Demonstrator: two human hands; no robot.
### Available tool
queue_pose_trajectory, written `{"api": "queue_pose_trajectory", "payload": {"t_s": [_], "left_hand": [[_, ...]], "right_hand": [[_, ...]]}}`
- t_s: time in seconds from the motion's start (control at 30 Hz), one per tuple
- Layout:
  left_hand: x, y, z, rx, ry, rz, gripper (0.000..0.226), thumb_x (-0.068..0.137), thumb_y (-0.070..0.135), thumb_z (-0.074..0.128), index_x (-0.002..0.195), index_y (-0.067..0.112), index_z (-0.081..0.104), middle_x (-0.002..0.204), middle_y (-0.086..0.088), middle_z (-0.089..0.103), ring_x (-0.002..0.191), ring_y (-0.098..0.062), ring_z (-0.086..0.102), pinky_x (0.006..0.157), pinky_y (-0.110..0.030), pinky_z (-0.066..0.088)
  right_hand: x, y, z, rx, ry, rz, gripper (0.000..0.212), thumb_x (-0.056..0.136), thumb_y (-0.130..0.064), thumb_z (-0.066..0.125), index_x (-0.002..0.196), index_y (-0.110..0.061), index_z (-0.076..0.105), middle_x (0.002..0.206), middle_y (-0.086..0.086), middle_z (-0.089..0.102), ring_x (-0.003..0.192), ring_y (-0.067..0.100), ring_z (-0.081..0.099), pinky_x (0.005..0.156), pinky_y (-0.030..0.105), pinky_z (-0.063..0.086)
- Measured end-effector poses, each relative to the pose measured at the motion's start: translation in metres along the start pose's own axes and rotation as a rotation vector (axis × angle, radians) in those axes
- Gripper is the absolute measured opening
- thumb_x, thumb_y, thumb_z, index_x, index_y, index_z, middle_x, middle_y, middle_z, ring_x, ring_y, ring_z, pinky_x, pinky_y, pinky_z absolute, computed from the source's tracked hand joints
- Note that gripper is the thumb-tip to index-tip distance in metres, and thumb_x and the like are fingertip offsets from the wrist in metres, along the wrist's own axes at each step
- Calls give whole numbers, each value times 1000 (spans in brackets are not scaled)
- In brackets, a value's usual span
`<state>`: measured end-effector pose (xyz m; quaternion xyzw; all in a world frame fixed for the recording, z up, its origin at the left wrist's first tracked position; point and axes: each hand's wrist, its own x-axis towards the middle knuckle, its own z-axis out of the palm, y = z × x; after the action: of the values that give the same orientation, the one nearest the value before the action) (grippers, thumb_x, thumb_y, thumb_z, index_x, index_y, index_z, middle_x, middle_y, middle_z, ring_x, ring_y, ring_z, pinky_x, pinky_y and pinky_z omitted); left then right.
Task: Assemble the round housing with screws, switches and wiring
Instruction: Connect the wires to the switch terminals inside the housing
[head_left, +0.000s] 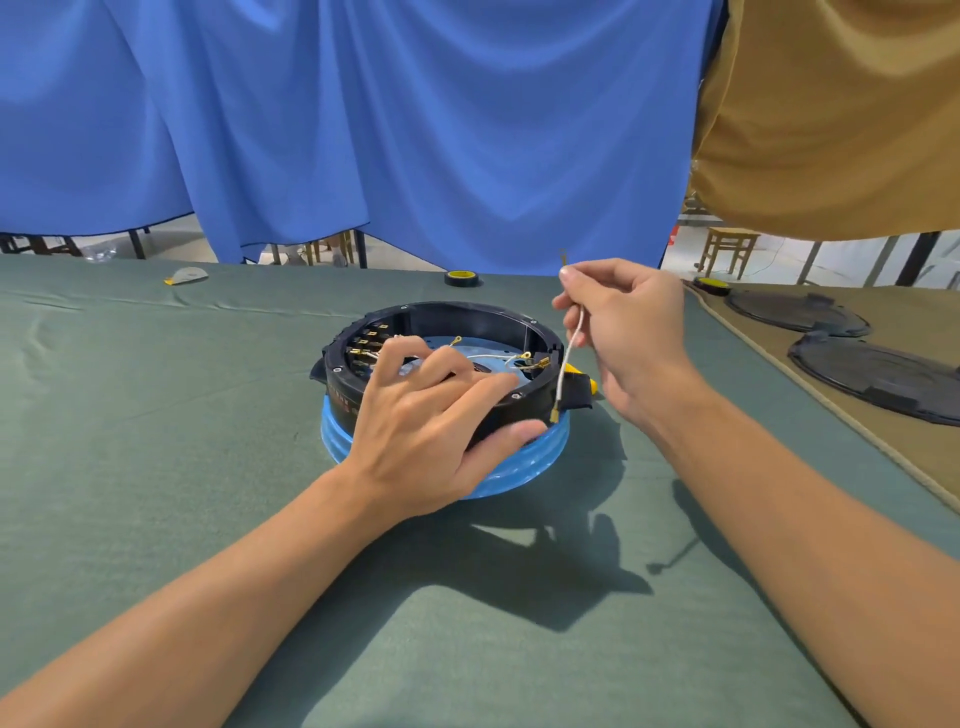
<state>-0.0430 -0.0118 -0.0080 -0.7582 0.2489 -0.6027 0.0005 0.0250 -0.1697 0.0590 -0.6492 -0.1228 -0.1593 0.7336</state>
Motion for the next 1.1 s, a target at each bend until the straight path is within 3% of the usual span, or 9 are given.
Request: {"api": "queue_pose_trajectory", "payload": {"t_s": [0.1, 0.23, 0.47, 0.53, 0.6, 0.67, 0.73, 0.97, 1.1], "left_hand": [[2, 0, -1, 8, 29, 1, 45, 94, 50, 57, 83, 11, 76, 75, 6, 73, 71, -21, 67, 81, -38, 34], [3, -4, -1, 9, 104, -72, 33, 95, 30, 62, 70, 12, 72, 66, 7, 69, 66, -21, 65, 78, -37, 33], [4, -19, -3, 1, 91, -500, 30, 93, 26, 62, 68, 11, 68, 60, 4, 64, 61, -20, 57, 78, -35, 30], [6, -27, -4, -55, 21, -597, 31, 93, 31, 61, 70, 12, 70, 61, 3, 65, 63, -19, 58, 81, -35, 30], [9, -35, -7, -199, -17, -686, 32, 92, 34, 60, 69, 14, 70, 61, 7, 66, 66, -19, 60, 86, -37, 35], [14, -43, -9, -336, -7, -748, 31, 92, 33, 60, 69, 15, 71, 60, 13, 65, 67, -18, 61, 88, -46, 43], [16, -50, -10, -412, 6, -784, 29, 93, 31, 61, 74, 14, 73, 61, 18, 63, 67, -17, 62, 81, -54, 47], [5, -72, -7, -563, 14, -946, 27, 96, 34, 59, 73, 27, 72, 64, 10, 70, 65, -15, 67, 71, -46, 54], [-6, -83, 2, -552, 40, -1184, 36, 99, 45, 45, 83, 27, 73, 75, 16, 70, 80, -6, 65, 86, -41, 53]], "right_hand": [[-1, 1, 17, -1, 39, 34, 16, 90, -6, 63, 75, -9, 64, 58, 4, 62, 41, 10, 48, 41, 20, 39], [-2, 4, 31, -4, 67, 41, 15, 90, -6, 62, 76, -10, 63, 61, 5, 63, 41, 8, 51, 42, 18, 41], [4, 6, 38, -94, 109, 65, 5, 93, -11, 59, 98, -10, 59, 80, 2, 67, 58, 9, 63, 62, 29, 55], [3, 8, 39, -415, 145, -100, 26, 91, -14, 59, 115, -14, 52, 99, -5, 60, 83, 8, 57, 87, 37, 50], [-5, 6, 43, -672, 152, -477, 36, 87, -10, 58, 122, -11, 52, 112, 2, 55, 104, 19, 47, 97, 35, 36], [-12, 2, 51, -812, -28, -796, 27, 84, -9, 59, 112, -10, 62, 109, 6, 61, 107, 27, 49, 92, 37, 35], [-16, 0, 61, -896, -301, -891, 18, 84, -9, 59, 100, -9, 67, 99, 6, 67, 99, 29, 56, 87, 39, 36], [-6, 2, 82, -826, -579, -761, 17, 93, -11, 59, 94, -6, 76, 78, 10, 72, 69, 25, 58, 69, 37, 44], [-4, 9, 89, -798, -627, -716, 16, 92, -14, 63, 95, -6, 76, 77, 9, 73, 67, 23, 59, 68, 31, 44]]}}
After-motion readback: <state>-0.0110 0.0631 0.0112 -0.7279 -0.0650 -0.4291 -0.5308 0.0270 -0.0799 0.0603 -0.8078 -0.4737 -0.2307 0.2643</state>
